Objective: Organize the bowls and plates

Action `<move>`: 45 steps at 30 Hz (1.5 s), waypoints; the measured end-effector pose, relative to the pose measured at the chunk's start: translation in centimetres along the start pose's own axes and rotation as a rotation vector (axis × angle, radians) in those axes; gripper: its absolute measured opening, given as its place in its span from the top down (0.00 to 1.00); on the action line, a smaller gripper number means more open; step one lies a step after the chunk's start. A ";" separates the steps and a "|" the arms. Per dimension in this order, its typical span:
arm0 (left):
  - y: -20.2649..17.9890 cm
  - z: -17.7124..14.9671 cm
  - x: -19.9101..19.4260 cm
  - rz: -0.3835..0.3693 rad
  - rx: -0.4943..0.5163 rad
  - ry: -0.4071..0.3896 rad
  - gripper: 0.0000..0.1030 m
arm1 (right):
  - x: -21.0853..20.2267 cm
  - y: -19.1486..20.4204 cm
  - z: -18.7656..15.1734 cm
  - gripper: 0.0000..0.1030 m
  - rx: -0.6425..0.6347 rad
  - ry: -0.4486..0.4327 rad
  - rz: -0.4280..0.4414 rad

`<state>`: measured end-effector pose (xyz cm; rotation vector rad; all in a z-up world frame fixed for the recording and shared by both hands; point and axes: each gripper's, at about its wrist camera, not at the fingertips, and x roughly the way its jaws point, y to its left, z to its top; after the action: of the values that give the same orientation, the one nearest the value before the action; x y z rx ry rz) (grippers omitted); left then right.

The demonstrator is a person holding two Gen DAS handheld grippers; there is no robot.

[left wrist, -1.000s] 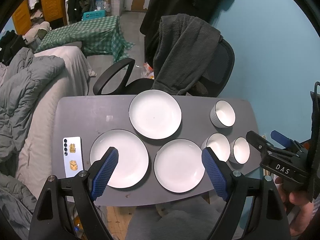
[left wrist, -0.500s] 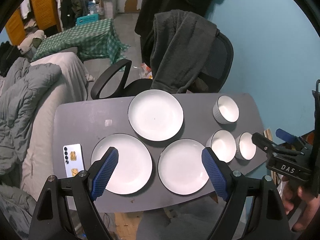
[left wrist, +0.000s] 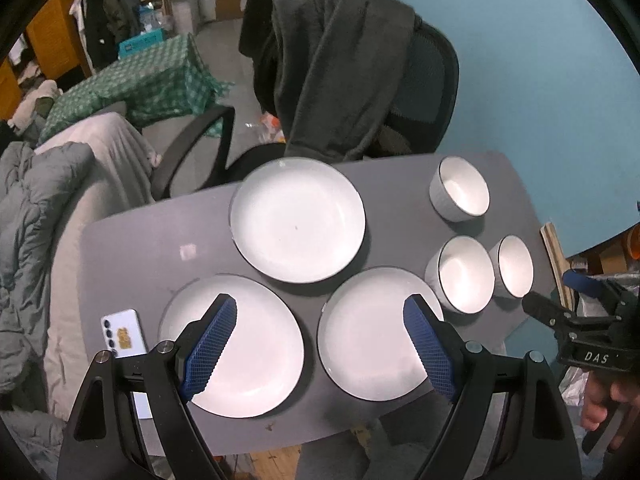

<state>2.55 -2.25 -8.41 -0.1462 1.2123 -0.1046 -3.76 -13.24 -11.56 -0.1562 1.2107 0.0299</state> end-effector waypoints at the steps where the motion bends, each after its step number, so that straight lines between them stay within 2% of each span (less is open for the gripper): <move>1: -0.1 -0.1 0.6 -0.013 0.003 0.003 0.16 | 0.3 -0.1 -0.4 0.02 0.014 0.019 0.017; 3: -0.3 -0.3 1.5 -0.018 0.012 0.015 0.16 | 1.1 -0.4 -1.2 0.02 0.047 0.054 0.054; 8: -1.1 -0.9 4.1 -0.045 0.046 0.059 0.16 | 3.0 -1.1 -2.7 0.02 0.088 0.078 0.088; 15: -1.7 -1.7 7.6 -0.059 0.088 0.113 0.16 | 6.3 -1.7 -4.2 0.02 0.115 0.080 0.119; 23: -2.1 -1.9 11.2 -0.052 0.127 0.161 0.16 | 10.3 -2.5 -5.3 0.10 0.174 0.156 0.203; 25: -2.1 -2.0 11.9 -0.041 0.133 0.179 0.16 | 11.1 -2.7 -5.5 0.17 0.190 0.177 0.222; 32: -2.5 -2.7 14.0 -0.049 0.142 0.218 0.16 | 12.5 -2.7 -5.8 0.30 0.162 0.210 0.244; 34: -2.6 -3.0 14.4 -0.055 0.148 0.227 0.16 | 12.8 -2.5 -6.0 0.42 0.146 0.226 0.243; 35: -2.7 -2.9 14.6 -0.060 0.151 0.229 0.18 | 12.9 -2.4 -6.1 0.46 0.142 0.232 0.246; 37: -2.7 -3.0 15.1 -0.062 0.157 0.242 0.23 | 13.0 -2.5 -6.2 0.59 0.132 0.241 0.249; 42: -2.8 -3.1 16.4 -0.061 0.148 0.272 0.37 | 12.9 -3.1 -6.5 0.73 0.118 0.246 0.267; 45: -2.7 -3.1 16.8 -0.054 0.132 0.283 0.44 | 13.0 -3.6 -6.8 0.77 0.109 0.247 0.267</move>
<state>5.45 -7.73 -24.57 -0.0489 1.4791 -0.2583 -5.15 -18.52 -25.64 0.1015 1.4697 0.1815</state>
